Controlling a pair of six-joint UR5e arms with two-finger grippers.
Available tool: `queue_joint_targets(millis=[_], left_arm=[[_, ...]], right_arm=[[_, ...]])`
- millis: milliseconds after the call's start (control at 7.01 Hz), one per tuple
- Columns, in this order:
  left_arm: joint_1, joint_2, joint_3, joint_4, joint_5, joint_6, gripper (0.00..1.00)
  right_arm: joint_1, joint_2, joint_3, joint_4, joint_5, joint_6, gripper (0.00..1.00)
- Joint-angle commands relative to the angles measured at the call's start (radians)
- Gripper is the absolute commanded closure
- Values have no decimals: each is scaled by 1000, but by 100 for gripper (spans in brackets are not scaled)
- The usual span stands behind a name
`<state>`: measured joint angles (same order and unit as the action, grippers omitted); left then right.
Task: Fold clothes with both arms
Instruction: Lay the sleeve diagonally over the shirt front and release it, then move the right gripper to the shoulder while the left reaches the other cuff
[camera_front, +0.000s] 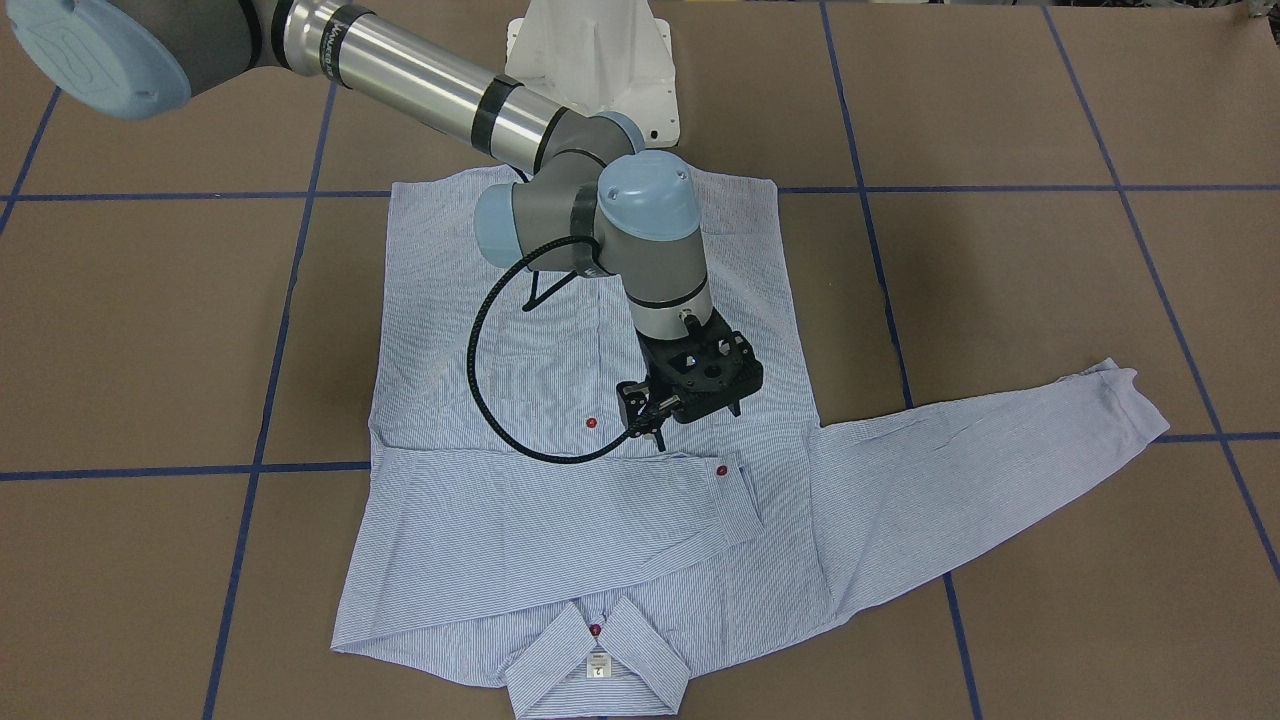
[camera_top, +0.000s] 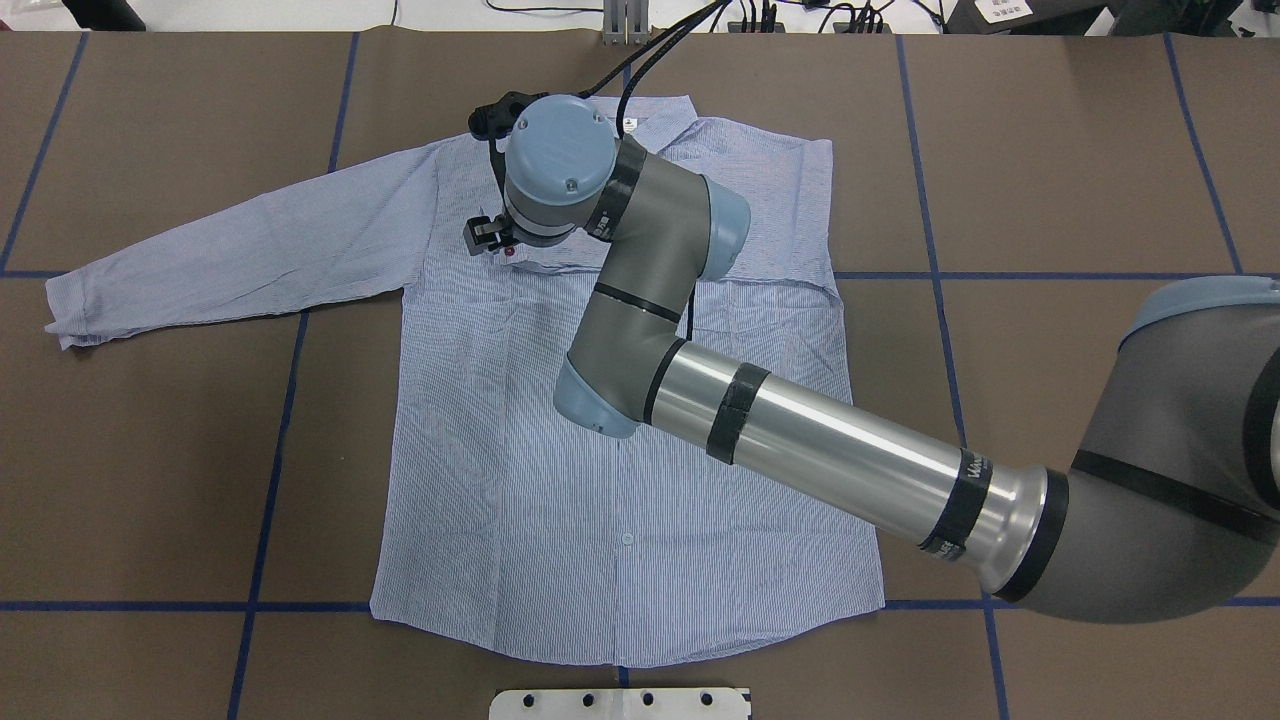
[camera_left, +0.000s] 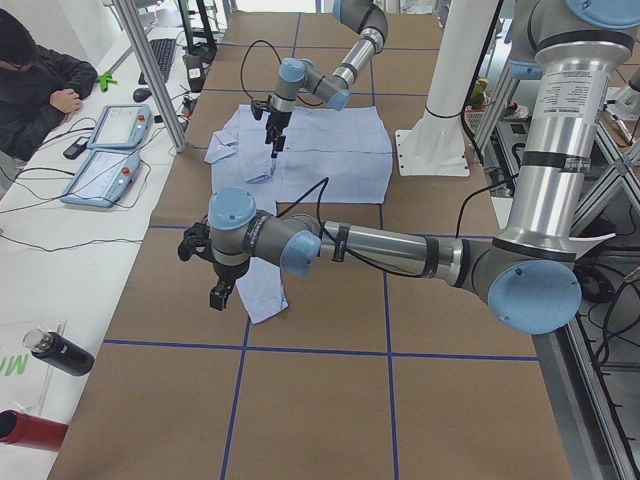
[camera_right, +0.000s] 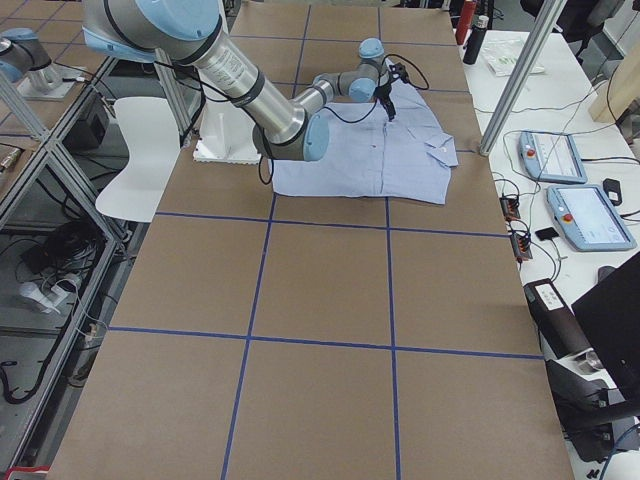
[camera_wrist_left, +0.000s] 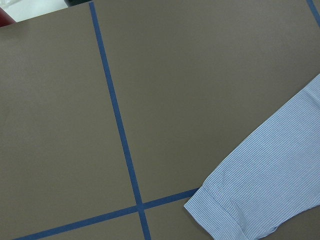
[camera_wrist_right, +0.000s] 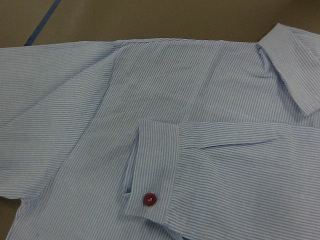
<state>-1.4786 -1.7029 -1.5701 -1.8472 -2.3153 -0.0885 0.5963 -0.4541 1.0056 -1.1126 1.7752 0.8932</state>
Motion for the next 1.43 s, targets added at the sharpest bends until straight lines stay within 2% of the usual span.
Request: queue_joint_targets(millis=[0,143,428,570,713,998,1141,1283], left_arm=[[62,35,10,-176,60,-249,1],[111,83,12,-290,109,-407,1],[223,162,21,-483,157,-718,1],[277,202,36,-589,203,-841,1],[325,219,65,-671,227,-963,1],[450,220,94,-750,342,-1179,1],[493,220,94,-750,391,-1215,3],[500,218,104,-750,401,-1215,4]], right_arm=[[89,-15,127,-268,180,0,1],[121,-33,212,-418,225,-5,1],[151,-195,434,-493,237,-11,1],[178,-289,550,-541,274,-46,1],[200,-322,630,-640,289,-60,1],[252,-330,703,-801,306,-187,1],[296,-354,709,-814,366,-224,0],[315,-371,709,-813,383,-264,0]])
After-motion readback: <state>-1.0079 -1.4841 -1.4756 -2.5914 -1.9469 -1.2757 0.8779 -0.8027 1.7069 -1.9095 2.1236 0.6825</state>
